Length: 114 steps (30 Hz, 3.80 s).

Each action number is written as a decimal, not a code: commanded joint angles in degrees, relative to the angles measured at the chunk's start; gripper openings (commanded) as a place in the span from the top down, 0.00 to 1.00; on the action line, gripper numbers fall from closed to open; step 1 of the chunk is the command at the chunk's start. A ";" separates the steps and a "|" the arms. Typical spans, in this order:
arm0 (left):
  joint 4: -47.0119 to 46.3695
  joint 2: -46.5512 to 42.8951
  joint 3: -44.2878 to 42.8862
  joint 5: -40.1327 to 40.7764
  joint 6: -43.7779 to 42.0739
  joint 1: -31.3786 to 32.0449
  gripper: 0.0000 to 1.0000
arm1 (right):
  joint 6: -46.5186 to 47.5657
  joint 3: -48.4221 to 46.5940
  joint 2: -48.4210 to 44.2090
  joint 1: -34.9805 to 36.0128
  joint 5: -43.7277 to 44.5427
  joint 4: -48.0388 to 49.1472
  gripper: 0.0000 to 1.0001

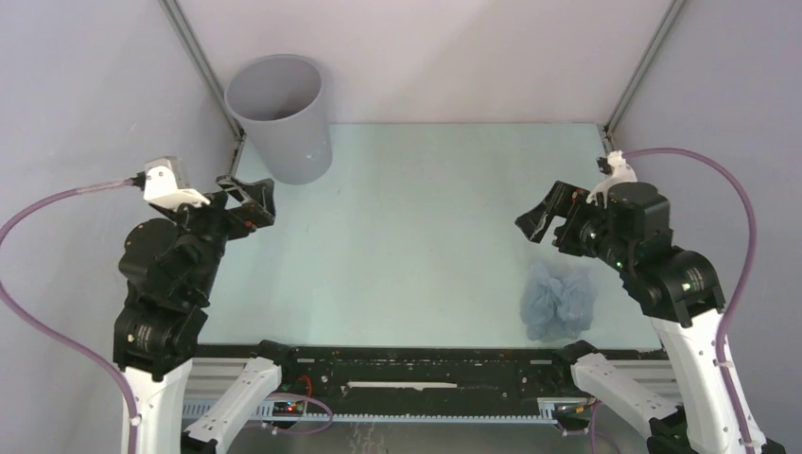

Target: Put the trash bags into the trash bin

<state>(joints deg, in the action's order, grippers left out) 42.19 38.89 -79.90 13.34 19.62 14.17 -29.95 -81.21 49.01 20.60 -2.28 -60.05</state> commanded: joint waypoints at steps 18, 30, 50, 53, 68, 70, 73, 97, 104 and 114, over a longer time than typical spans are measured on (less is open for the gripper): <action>-2.38 2.94 11.31 -10.34 11.17 3.35 0.00 | -4.75 6.78 4.45 4.27 25.47 -8.53 0.00; -3.27 5.00 14.68 -12.41 16.33 8.26 0.00 | 4.60 17.38 11.05 -7.94 17.43 -6.70 0.00; -3.52 5.30 15.26 -11.32 17.08 13.23 0.00 | 7.27 13.01 40.79 3.63 44.00 -9.63 0.11; -3.15 5.10 15.04 -11.40 16.80 13.18 0.00 | 7.88 13.00 43.23 3.66 43.15 -8.82 0.14; -2.54 4.68 15.10 -11.39 16.20 13.18 0.00 | 9.37 13.33 48.70 5.67 35.96 -5.44 0.13; -2.56 4.89 15.12 -11.49 16.16 13.19 0.00 | 9.53 13.47 48.92 5.60 34.66 -4.82 0.16; -2.72 5.42 14.96 -11.80 16.08 13.17 0.00 | 9.19 13.62 48.98 5.50 34.43 -4.39 0.25; -1.50 3.51 16.28 -14.65 19.66 13.16 0.00 | 10.62 13.07 47.05 1.99 35.15 -2.05 0.64; 0.00 0.82 21.14 -18.18 24.52 13.20 0.00 | 12.09 9.97 33.83 7.07 15.58 1.76 1.00; -7.39 -0.52 26.07 -24.02 31.79 13.48 0.00 | 4.41 7.96 14.84 7.35 -23.83 11.03 1.00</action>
<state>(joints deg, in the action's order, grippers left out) 40.84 39.24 -55.57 -6.68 46.68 27.11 -20.40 -72.77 65.98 28.18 -8.45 -54.00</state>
